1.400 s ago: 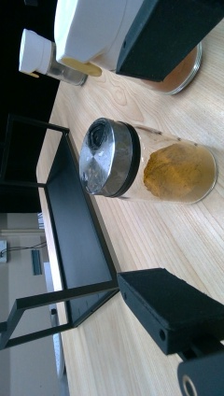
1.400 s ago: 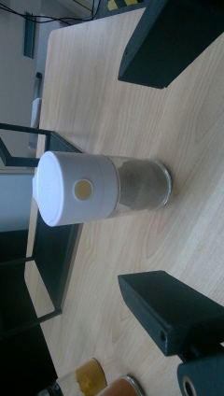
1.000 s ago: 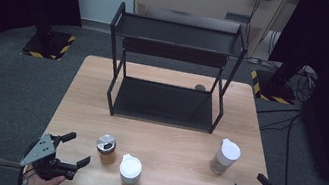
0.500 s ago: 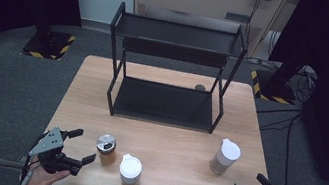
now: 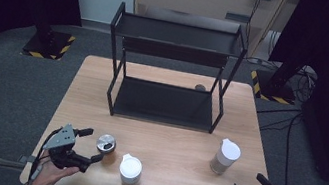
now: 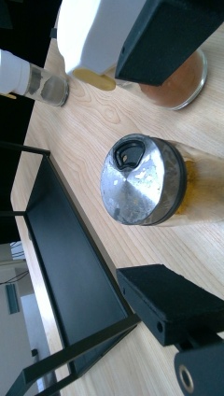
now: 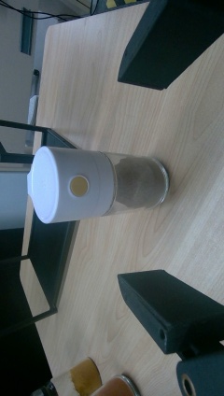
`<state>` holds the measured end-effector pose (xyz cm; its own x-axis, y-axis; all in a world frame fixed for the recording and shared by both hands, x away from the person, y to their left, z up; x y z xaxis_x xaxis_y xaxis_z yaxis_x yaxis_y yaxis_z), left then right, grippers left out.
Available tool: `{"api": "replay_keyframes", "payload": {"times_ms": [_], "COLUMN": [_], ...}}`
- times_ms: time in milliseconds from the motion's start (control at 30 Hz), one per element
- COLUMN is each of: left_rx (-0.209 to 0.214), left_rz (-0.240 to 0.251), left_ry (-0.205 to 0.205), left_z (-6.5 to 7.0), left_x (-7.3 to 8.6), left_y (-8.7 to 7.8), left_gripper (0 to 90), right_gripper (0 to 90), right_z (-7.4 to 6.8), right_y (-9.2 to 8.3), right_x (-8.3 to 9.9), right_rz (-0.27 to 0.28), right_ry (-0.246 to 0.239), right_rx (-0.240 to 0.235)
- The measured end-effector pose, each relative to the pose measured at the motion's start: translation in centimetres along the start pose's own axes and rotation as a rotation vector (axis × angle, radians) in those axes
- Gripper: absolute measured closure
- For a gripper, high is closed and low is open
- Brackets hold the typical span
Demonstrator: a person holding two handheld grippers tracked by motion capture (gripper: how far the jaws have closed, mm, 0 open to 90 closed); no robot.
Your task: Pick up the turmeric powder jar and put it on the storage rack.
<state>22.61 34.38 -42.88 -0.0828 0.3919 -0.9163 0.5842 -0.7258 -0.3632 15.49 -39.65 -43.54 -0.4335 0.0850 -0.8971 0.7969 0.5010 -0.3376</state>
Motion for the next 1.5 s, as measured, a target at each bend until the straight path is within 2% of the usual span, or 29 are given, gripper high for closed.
{"api": "replay_keyframes", "payload": {"times_ms": [300, 867, 1000, 1133, 1500], "left_rx": [0.019, 0.032, 0.030, 0.029, 0.028], "left_rz": [-0.017, -0.019, -0.029, -0.006, 0.004], "left_ry": [0.013, 0.047, 0.050, 0.043, 0.044], "left_z": [-0.4, -0.4, -0.4, -0.5, -0.5], "left_x": [0.0, 0.2, 0.4, 1.0, 1.1], "left_y": [1.4, 3.8, 3.9, 3.9, 3.9], "left_gripper": [7.9, 24.0, 27.1, 33.2, 34.0], "right_gripper": [5.2, 5.5, 5.5, 5.5, 5.5], "right_z": [0.0, 0.0, 0.0, 0.0, 0.0], "right_y": [0.0, 0.0, 0.0, 0.0, 0.0], "right_x": [0.0, 0.0, 0.0, 0.0, 0.0], "right_rz": [-0.002, -0.002, -0.002, -0.004, -0.004], "right_ry": [0.000, -0.002, -0.004, -0.006, -0.004], "right_rx": [0.000, -0.002, -0.002, 0.000, -0.002]}}
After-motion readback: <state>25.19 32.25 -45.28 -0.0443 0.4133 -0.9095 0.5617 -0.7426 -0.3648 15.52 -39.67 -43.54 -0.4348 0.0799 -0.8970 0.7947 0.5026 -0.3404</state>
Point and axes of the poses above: each handheld gripper's, and its own axes: y roughly forward along the jaws, x roughly out of its underside, z roughly to its right, the point moved 2 cm from there along y, roughly forward along the jaws, and after that the axes turned 14 degrees about y, right-handed, at the moved point
